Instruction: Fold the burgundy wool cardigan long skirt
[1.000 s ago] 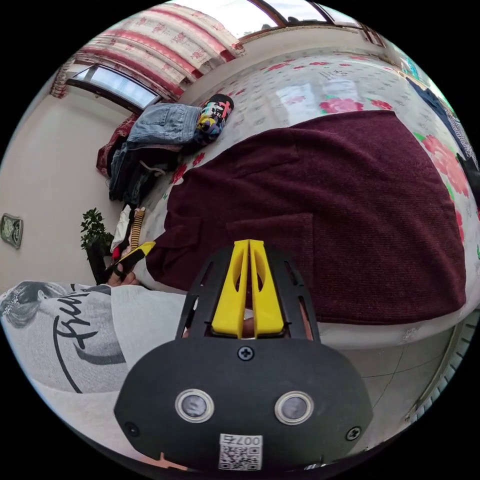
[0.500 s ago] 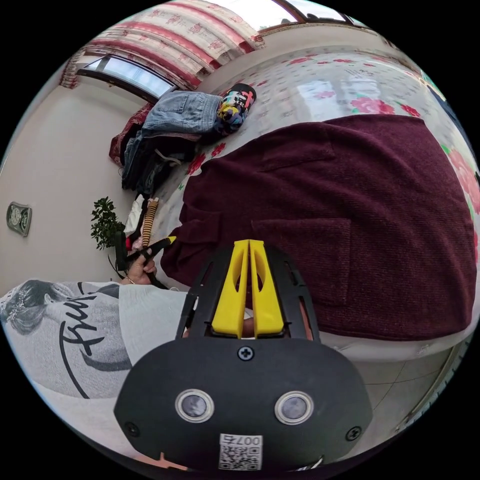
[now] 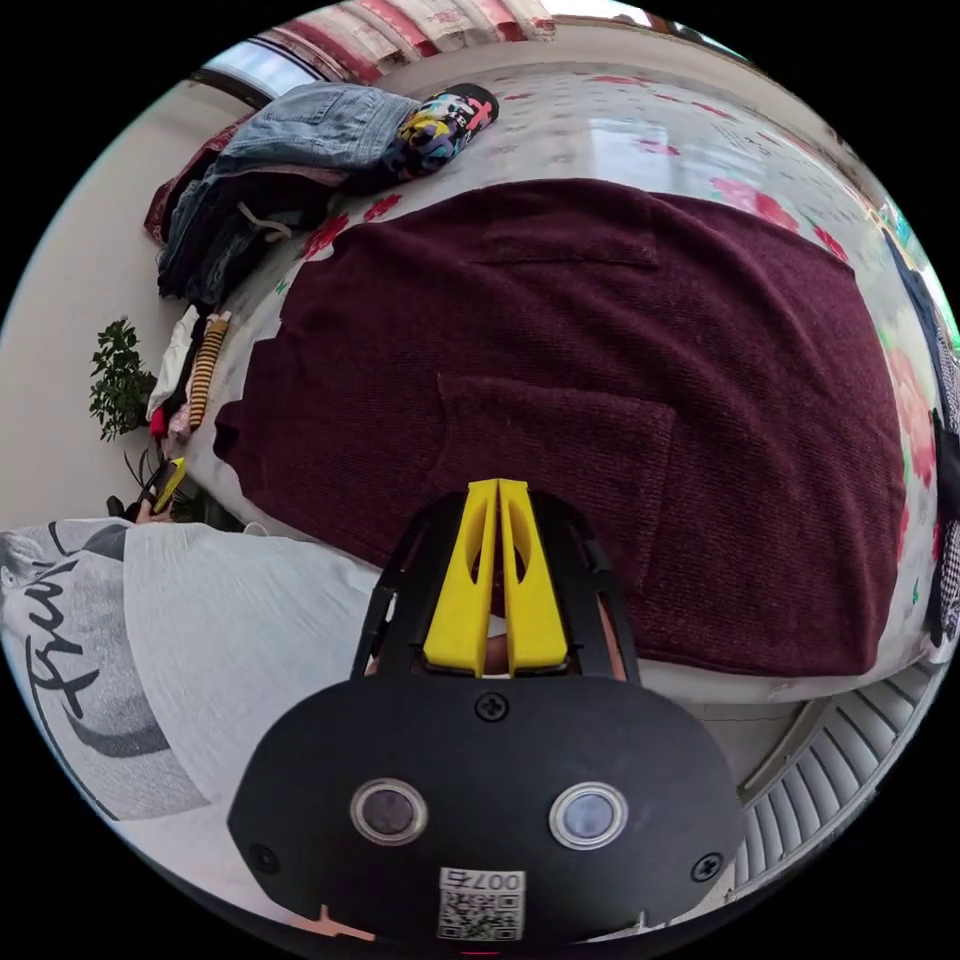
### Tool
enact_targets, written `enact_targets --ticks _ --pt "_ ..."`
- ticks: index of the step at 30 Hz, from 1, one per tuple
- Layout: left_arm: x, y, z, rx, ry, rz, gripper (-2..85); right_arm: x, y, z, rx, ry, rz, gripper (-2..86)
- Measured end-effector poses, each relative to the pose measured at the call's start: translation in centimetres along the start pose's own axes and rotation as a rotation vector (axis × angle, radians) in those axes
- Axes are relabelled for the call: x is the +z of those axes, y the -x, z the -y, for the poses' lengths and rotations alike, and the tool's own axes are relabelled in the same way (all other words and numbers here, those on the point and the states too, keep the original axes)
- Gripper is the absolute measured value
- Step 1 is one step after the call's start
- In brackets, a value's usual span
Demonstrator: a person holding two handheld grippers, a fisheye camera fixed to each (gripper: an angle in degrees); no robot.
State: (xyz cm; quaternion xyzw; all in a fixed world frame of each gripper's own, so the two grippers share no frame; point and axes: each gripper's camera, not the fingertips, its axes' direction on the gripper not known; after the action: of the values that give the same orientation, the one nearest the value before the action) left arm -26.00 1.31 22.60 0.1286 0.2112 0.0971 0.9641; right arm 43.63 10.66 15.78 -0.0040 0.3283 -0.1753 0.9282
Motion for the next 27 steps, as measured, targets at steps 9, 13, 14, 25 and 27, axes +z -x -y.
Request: enact_targets --ticks 9,13,14,25,27 --pt "9.8 -15.4 0.4 0.580 0.239 -0.016 11.2 3.8 1.8 4.1 -0.061 0.073 0.032 -0.3" --pt "13.6 -16.9 -0.2 0.616 0.326 0.251 4.4 4.9 1.5 4.9 -0.050 0.084 0.050 -0.3" --pt "12.9 -16.5 0.2 0.600 0.290 0.235 2.4 5.2 1.3 5.0 -0.049 0.093 0.048 -0.3" --pt "-0.3 -5.8 7.1 0.358 0.166 -0.130 0.7 7.1 -1.1 6.1 0.003 0.101 0.046 -0.3" --pt "1.1 -4.1 7.4 0.328 0.232 -0.077 1.1 7.9 -1.2 6.3 0.000 0.120 0.047 -0.3"
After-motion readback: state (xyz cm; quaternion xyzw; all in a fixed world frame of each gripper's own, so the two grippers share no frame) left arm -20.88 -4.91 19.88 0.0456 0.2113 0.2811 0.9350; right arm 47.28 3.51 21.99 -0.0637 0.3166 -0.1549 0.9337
